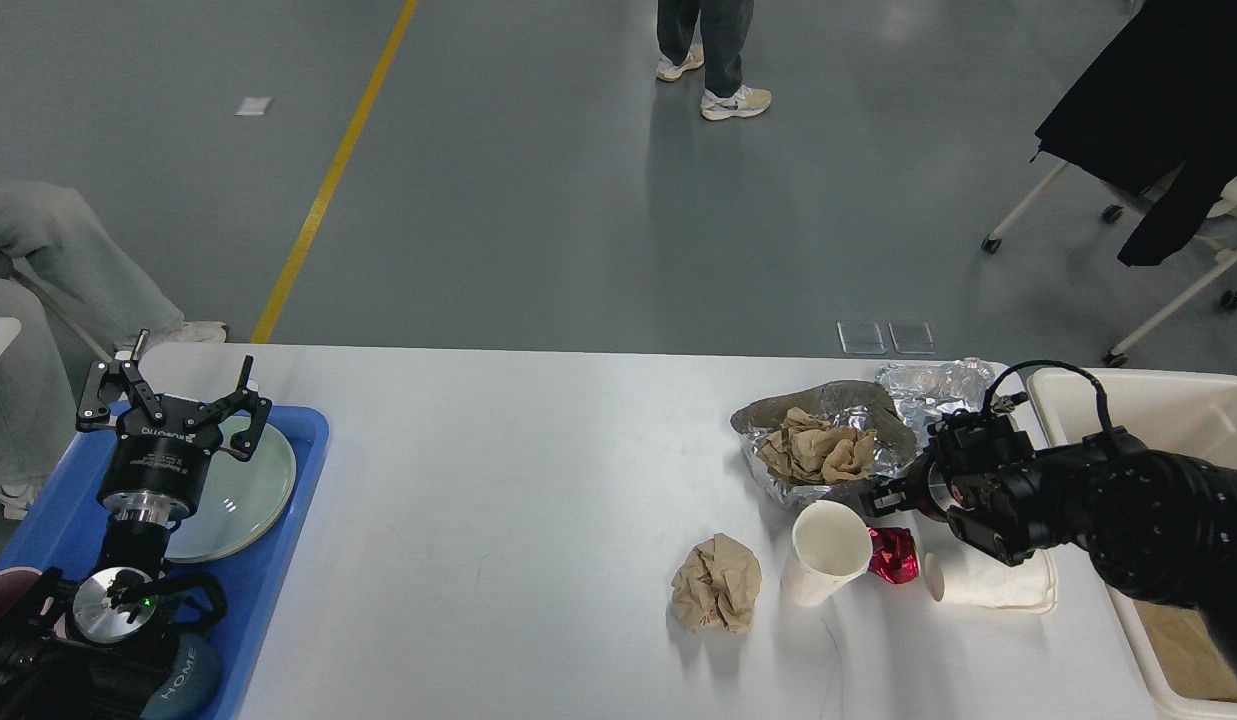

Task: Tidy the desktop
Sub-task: 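Grasp the flat foil sheet and lift it toward the bin, then drop the foil into the bin and lower the right gripper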

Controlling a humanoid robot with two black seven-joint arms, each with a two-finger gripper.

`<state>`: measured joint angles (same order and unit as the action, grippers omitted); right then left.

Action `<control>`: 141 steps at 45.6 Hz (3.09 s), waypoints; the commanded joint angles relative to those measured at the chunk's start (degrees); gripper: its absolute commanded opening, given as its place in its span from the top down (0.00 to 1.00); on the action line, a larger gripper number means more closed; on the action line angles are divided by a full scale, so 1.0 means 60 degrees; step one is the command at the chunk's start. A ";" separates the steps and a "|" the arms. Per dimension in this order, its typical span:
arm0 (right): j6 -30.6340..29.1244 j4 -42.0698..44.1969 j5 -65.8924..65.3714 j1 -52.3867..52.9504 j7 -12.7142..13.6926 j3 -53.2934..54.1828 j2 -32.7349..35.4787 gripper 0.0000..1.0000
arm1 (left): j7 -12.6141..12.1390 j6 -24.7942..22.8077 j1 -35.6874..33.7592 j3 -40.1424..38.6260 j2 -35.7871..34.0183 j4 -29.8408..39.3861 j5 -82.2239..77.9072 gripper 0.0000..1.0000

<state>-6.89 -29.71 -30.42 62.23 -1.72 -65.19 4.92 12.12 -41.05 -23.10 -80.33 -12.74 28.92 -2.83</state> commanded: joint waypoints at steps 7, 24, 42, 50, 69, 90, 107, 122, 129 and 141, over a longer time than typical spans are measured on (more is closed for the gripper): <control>0.0079 -0.0029 -0.0145 -0.0015 0.0009 0.0010 0.0029 0.56 | 0.0001 0.0001 -0.0002 0.0000 0.0000 -0.0001 -0.0012 0.04; -0.0053 -0.0205 -0.0145 0.0044 0.0389 0.0024 0.0059 1.00 | 0.0001 0.0001 -0.0002 0.0000 0.0000 -0.0001 0.0002 0.04; -0.0097 -0.0308 0.0207 0.0220 0.0902 0.0391 0.0147 1.00 | 0.0001 0.0001 -0.0002 0.0000 0.0000 -0.0001 -0.0012 0.04; -0.0609 -0.0381 0.0236 0.0746 0.0932 0.0420 0.0512 1.00 | 0.0001 0.0001 -0.0002 0.0000 0.0000 -0.0001 0.0002 0.04; -0.3918 -0.3675 0.1758 0.5900 0.0961 -0.0033 0.2211 1.00 | 0.0001 0.0001 -0.0002 0.0000 0.0000 0.0014 -0.0012 0.04; -0.5605 -0.8378 0.3327 1.1761 0.0873 -0.2700 0.3017 1.00 | 0.0001 0.0001 0.0013 0.0000 0.0000 0.0014 -0.0012 0.04; -0.4098 -0.8087 0.2582 1.0066 0.0932 -0.3213 0.5449 1.00 | 0.0001 0.0001 0.0013 0.0000 -0.0015 -0.0001 0.0002 0.04; -0.1972 -0.4984 0.1672 0.4677 0.0873 -0.0681 0.6182 1.00 | 0.0001 0.0001 0.0013 0.0000 -0.0001 -0.0001 0.0002 0.04; -0.1636 -0.3035 0.1672 0.1981 0.0858 0.0755 0.6006 1.00 | 0.0001 0.0001 0.0013 0.0000 0.0000 -0.0001 0.0002 0.04; -0.0128 0.0348 0.1701 -0.1755 0.0814 0.2235 0.4133 1.00 | 0.0001 0.0001 0.0013 0.0000 -0.0015 -0.0001 0.0002 0.04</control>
<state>-11.58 -36.58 -20.39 60.79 3.23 -55.04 35.16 12.13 -41.05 -23.02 -80.33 -12.78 28.91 -2.81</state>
